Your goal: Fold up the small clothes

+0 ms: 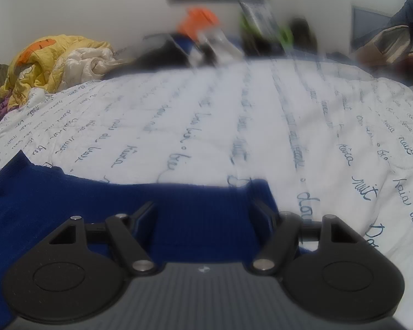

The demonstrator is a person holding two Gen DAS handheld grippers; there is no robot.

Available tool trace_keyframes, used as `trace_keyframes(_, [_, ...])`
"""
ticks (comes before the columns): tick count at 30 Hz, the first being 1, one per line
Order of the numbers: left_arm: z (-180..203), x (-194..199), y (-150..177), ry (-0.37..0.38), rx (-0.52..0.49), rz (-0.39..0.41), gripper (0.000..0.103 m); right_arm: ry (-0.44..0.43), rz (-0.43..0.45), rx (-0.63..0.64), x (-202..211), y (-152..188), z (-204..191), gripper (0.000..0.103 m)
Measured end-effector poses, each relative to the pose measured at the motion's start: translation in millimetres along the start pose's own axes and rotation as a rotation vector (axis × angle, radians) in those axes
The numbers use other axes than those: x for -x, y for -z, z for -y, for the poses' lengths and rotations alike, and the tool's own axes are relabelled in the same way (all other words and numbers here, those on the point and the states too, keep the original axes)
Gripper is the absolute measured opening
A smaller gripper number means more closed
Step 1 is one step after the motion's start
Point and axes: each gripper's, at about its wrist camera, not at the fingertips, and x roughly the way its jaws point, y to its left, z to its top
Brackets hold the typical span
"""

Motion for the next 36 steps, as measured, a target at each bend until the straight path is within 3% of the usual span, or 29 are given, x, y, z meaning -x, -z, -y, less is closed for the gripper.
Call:
trace_keyframes(2, [19,11,10,0.019,-0.112,0.012,0.087,0.002,-0.001,0.002,0,0,-1,0.074])
trace_keyframes(4, [47,11,12,0.053,-0.286,0.038,0.088,0.028,-0.005,0.030,1,1,-7,0.074])
trace_keyframes(7, [75,-6,11,0.085,-0.449,0.010,0.091,0.140,0.002,0.035,26,3,-25,0.075])
trace_keyframes(9, [82,-25,10,0.107,-0.456,-0.040,0.091,0.068,0.011,-0.001,56,9,-36,0.079])
trace_keyframes(11, [86,-46,13,0.086,-0.474,-0.085,0.091,-0.013,-0.001,0.036,79,24,-50,0.089])
trace_keyframes(13, [85,-66,20,0.034,-0.495,-0.145,0.091,0.012,-0.055,0.104,85,45,-59,0.089])
trace_keyframes(14, [83,-72,27,0.022,-0.520,-0.154,0.098,0.029,-0.091,0.131,84,59,-59,0.089])
trace_keyframes(15, [80,-71,33,0.023,-0.561,-0.114,0.103,0.021,-0.034,0.126,92,75,-55,0.095])
trace_keyframes(17, [76,-70,33,0.036,-0.579,-0.127,0.103,-0.001,0.023,0.096,110,97,-42,0.101])
trace_keyframes(20, [71,-54,34,0.023,-0.611,-0.145,0.102,0.014,0.019,0.121,138,116,-39,0.102])
trace_keyframes(23, [62,-37,45,0.086,-0.614,-0.172,0.103,0.063,0.013,0.193,156,135,-48,0.103])
trace_keyframes(26, [50,-33,49,0.104,-0.527,-0.174,0.103,0.052,0.012,0.165,159,138,-44,0.103])
trace_keyframes(36, [57,-33,53,0.078,-0.533,-0.162,0.103,0.058,0.009,0.140,148,128,-41,0.103])
